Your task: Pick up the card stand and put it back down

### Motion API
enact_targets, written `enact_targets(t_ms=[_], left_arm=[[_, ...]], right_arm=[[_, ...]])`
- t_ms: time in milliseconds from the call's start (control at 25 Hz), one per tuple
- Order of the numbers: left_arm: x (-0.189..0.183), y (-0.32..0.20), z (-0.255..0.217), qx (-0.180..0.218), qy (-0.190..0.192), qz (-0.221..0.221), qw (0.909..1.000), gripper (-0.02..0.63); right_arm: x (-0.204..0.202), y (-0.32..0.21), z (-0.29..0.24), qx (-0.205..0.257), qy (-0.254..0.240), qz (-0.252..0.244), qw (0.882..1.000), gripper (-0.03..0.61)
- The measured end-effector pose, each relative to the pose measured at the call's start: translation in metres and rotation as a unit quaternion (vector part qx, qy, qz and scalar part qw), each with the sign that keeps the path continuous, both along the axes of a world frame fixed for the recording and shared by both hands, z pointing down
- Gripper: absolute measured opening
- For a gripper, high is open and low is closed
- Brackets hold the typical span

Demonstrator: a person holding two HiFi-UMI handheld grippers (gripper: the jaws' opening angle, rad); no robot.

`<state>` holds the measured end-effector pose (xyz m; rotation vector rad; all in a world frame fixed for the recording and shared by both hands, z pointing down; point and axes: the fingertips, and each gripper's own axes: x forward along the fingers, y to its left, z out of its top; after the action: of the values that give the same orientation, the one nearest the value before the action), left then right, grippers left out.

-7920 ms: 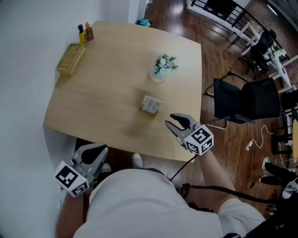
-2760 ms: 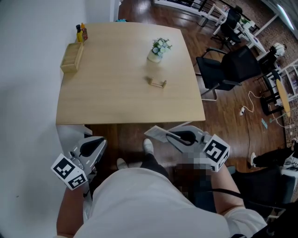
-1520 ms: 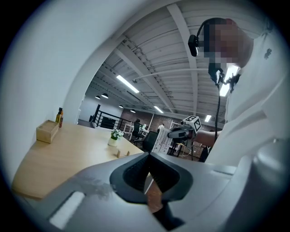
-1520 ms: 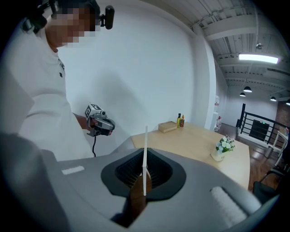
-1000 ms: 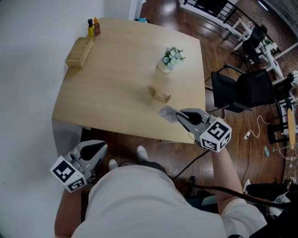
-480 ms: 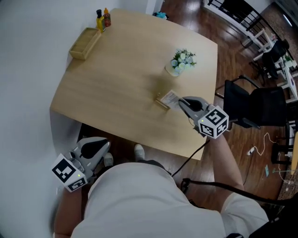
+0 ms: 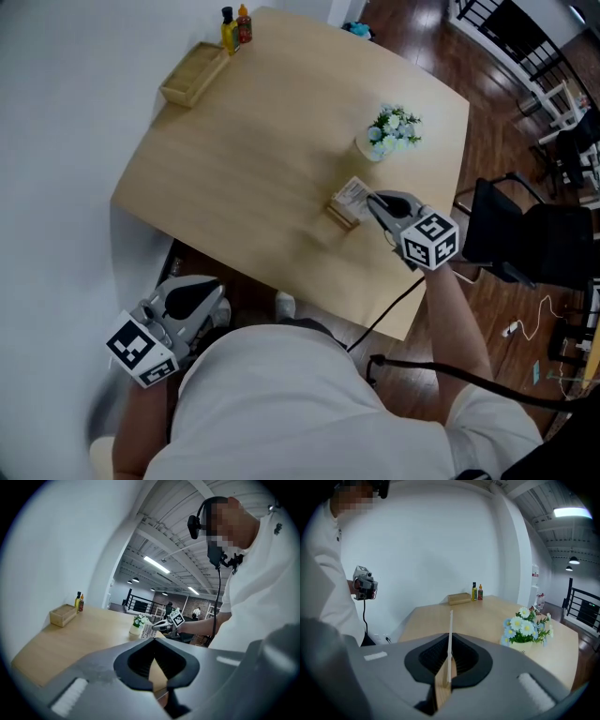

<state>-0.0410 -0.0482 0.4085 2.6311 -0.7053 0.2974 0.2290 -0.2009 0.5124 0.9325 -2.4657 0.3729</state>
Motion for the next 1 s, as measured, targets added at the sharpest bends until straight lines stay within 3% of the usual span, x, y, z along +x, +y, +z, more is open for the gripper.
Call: enact_targets(t_ms=[1000], left_arm=[[0.006, -0.006, 0.003, -0.011, -0.009, -0.008, 0.9999, 0.002]], right_arm=[[0.003, -0.004, 0.055, -0.022, -0.006, 0.0, 1.0, 0.02]])
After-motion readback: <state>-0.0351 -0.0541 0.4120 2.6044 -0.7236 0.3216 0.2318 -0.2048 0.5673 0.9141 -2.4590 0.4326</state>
